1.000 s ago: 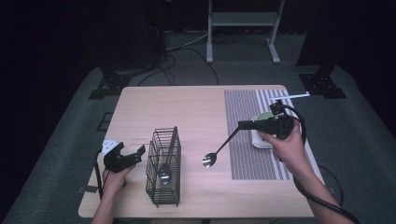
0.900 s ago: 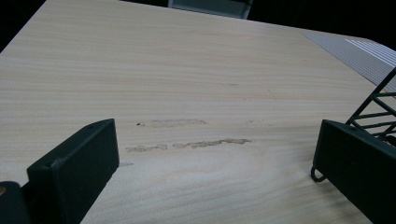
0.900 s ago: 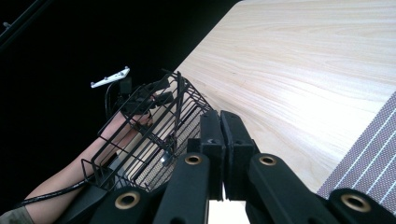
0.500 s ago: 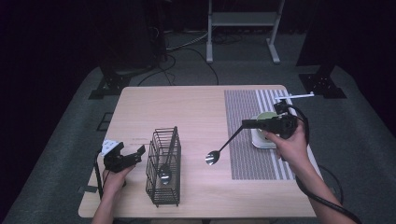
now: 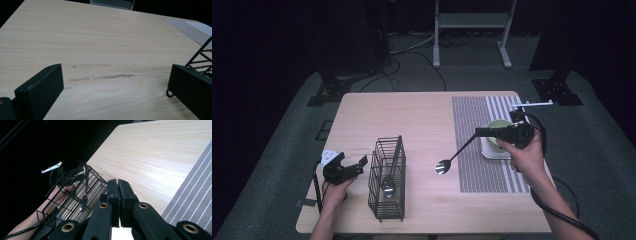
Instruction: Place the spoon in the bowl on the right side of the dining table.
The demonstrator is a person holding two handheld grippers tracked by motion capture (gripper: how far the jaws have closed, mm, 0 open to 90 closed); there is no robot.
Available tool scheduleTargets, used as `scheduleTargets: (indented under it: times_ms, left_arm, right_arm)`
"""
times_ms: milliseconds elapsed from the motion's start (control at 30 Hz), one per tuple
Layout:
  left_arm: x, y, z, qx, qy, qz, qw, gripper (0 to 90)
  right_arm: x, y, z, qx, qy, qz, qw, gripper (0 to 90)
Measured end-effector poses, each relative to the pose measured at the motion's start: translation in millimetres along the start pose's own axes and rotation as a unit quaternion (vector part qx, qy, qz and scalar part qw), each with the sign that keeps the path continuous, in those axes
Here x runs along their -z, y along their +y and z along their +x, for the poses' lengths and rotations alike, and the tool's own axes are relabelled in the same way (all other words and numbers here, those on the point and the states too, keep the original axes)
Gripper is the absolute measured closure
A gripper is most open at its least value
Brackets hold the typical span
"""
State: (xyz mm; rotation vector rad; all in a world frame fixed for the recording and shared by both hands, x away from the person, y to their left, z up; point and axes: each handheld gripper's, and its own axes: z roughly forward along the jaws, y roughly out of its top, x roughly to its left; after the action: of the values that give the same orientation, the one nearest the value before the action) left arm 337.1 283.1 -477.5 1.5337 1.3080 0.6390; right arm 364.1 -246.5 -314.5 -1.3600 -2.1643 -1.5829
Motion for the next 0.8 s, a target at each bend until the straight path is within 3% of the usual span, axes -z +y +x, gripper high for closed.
scheduleTargets:
  times_ms: [800]
  left_arm:
    - [0.0,0.0,0.1,0.001,0.0,0.0,1.0,0.0]
  right_arm:
    - [13.2,0.1,-19.1,-0.023,-0.021,-0.022,0.9993,88.0]
